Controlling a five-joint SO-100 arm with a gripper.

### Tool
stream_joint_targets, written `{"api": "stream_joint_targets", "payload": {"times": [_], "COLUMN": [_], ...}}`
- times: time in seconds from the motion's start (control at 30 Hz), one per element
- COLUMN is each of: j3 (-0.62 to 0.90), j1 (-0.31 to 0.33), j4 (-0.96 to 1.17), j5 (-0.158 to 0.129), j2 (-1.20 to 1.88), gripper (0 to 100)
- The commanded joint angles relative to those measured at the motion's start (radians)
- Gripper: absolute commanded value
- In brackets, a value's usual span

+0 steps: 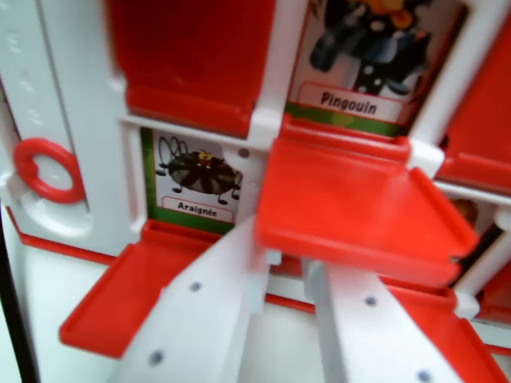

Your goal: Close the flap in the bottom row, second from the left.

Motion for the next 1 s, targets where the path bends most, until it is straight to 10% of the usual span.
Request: {"api": "stream_joint_targets", "payload": {"times": [0.0, 0.97], "j3": [-0.064, 0.699], "j1": [0.000, 0.077], "j4": [0.012, 0.437], "j5": [-0.002, -0.072], "j2": [0.066, 1.402], "gripper": [0, 0]}}
